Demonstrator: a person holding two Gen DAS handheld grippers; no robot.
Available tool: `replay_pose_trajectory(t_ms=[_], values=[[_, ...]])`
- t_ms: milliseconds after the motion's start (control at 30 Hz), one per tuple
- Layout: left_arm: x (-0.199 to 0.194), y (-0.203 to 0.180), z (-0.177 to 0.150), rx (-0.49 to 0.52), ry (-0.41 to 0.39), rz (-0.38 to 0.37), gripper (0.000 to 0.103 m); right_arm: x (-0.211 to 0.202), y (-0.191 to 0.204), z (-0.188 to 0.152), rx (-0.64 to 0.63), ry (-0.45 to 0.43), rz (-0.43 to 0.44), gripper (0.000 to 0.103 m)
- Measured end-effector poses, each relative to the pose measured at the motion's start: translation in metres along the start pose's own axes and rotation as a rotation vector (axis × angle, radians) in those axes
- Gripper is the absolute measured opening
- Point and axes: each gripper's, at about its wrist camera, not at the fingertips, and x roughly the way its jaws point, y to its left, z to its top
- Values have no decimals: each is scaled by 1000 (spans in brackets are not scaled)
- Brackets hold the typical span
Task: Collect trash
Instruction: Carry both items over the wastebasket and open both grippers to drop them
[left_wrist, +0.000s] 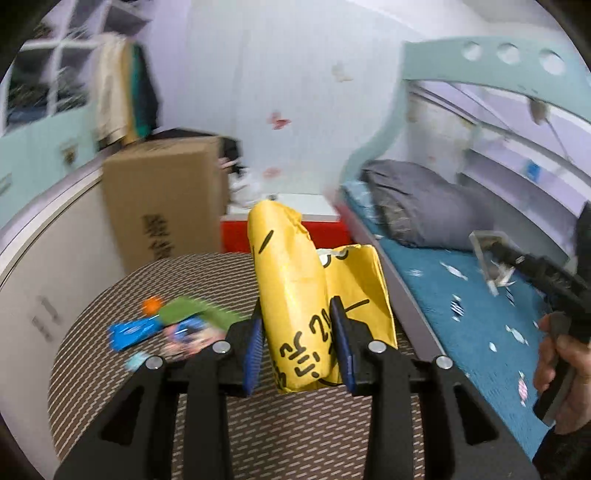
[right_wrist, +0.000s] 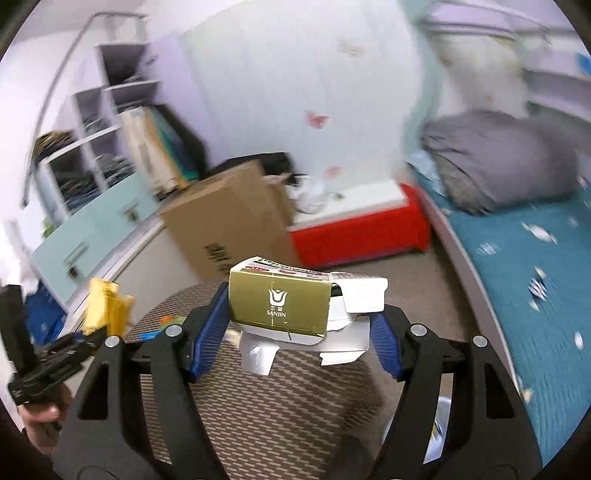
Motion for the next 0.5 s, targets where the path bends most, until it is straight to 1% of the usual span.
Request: replay_pose_trajectory(t_ms=[67,100,167,200,233,333,400,500], values=[[13,-29,3,40,14,-40,33,3,-44,-14,72,35,-72,68],[20,-41,3,54,25,-58,33,5,-60,-21,99,53,-94,68],[36,-68,0,89,58,-94,33,20,-108,-48,188,124,-149,68],[46,-83,-2,108,80,-114,33,25,-120,-57,212,146,-164,68],[53,-92,-3,119,96,-128,33,37,-144,-76,263,195,-188,68],[75,-124,-12,165,148,-165,33,60,-186,-115,357,282,-213,68],[89,-145,-21,201,186,-186,33,73,-206,-139,403,328,-227,69],[111,-174,-33,249,238,-206,33,91,-232,-166,473,383,-229,74]])
